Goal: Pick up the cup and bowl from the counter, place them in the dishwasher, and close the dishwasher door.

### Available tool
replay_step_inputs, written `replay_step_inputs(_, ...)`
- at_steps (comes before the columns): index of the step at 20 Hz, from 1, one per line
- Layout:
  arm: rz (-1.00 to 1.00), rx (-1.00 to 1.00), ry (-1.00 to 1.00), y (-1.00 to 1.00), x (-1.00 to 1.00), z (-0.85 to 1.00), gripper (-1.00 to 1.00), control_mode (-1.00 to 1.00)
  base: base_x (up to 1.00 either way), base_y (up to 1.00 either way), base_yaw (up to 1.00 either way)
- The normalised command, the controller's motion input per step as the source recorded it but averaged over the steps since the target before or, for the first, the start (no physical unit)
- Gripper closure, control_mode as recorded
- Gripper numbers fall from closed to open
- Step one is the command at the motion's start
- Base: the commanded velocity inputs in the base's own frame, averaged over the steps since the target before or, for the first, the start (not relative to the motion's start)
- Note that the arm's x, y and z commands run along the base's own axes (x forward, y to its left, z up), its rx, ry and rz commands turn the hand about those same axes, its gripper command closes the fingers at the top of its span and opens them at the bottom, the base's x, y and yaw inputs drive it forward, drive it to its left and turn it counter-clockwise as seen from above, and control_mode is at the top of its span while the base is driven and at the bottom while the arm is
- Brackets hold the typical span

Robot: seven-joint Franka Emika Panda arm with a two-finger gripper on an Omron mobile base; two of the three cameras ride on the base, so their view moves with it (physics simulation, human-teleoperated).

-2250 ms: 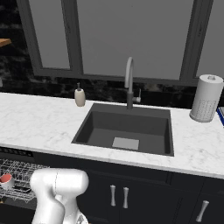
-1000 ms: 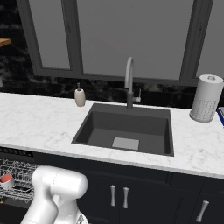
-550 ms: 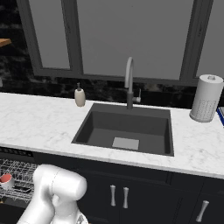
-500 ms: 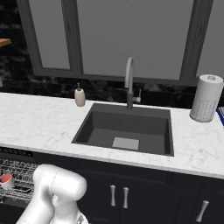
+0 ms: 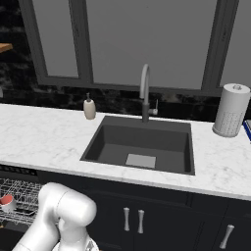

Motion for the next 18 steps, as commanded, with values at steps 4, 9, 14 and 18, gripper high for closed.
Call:
replay_step_inputs(4,0.00,0.00,-0.07,0.31,0.63,-0.89,-1.00,-1.00,0.00,0.00,0.00)
replay_step_inputs(9,0.00,0.00,-0.09,0.06,0.59,-0.87,-1.00,-1.00,0.00,0.00,0.00)
replay_step_inputs(14,0.00,0.00,-0.08,0.02,0.71,-0.54,-1.00,-1.00,0.00,0.00,0.00)
replay_step_inputs(18,0.00,0.00,-0.09,-0.02,1.00,-0.28,-1.00,-1.00,0.00,0.00,0.00)
